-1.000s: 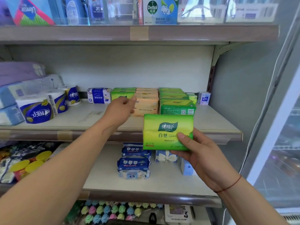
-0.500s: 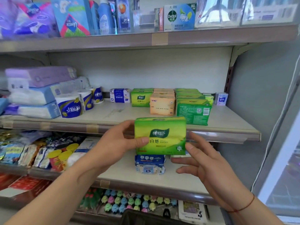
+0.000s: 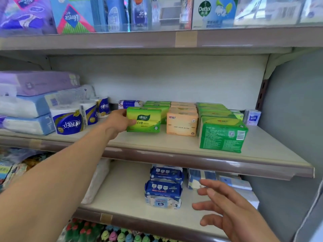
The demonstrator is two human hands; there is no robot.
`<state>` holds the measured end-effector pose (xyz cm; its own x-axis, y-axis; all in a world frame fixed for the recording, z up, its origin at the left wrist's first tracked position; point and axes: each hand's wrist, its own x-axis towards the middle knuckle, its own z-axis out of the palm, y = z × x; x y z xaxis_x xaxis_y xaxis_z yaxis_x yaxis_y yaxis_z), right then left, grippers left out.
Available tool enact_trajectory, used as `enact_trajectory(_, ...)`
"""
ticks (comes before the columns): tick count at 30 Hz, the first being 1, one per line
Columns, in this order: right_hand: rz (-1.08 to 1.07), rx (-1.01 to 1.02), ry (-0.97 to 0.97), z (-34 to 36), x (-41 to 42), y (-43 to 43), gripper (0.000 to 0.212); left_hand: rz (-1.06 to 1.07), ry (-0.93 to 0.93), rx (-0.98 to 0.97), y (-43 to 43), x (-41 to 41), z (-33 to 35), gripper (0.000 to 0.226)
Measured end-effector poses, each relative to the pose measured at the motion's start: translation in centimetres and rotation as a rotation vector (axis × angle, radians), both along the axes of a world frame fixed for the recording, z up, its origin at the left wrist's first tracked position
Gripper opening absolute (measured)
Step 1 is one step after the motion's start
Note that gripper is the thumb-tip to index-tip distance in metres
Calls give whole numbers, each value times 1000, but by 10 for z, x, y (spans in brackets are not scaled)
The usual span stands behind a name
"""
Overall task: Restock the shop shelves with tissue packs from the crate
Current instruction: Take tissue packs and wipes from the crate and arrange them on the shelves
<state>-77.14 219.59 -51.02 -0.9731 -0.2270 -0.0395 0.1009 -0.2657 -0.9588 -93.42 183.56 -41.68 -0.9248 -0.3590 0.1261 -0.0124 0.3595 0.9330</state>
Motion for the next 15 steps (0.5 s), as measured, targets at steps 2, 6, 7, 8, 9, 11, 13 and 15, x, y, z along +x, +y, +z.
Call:
enact_trajectory(2,2,25,-26,-4,-9,-3,22,-24,-52,38,-3,-24,-8,41)
enact_trajectory(6,3,97,-67,-12,-27,-6,18,-46,-91,19,-11,-65,-20,41)
enact_trajectory(7,7,118,-72,-14,-31,-7,18,-42,-95,-4,-13,-74,-21,42)
enact_trajectory(8,12,137,-63,-16,-33,-8,19,-45,-97,-28,-13,-83,-23,43)
enact_trajectory(9,24,153,-48,-17,-35,-9,24,-52,-101,-49,-14,-90,-24,44)
enact_trajectory(11,86,185,-1,-22,-40,-10,66,-70,-102,-122,-14,-104,-24,42)
enact_trajectory(13,91,161,-21,-28,-45,-12,95,-66,-110,-240,-12,-112,-22,40)
enact_trajectory(15,109,137,-41,-34,-48,-11,97,-52,-113,-348,-9,-115,-19,38)
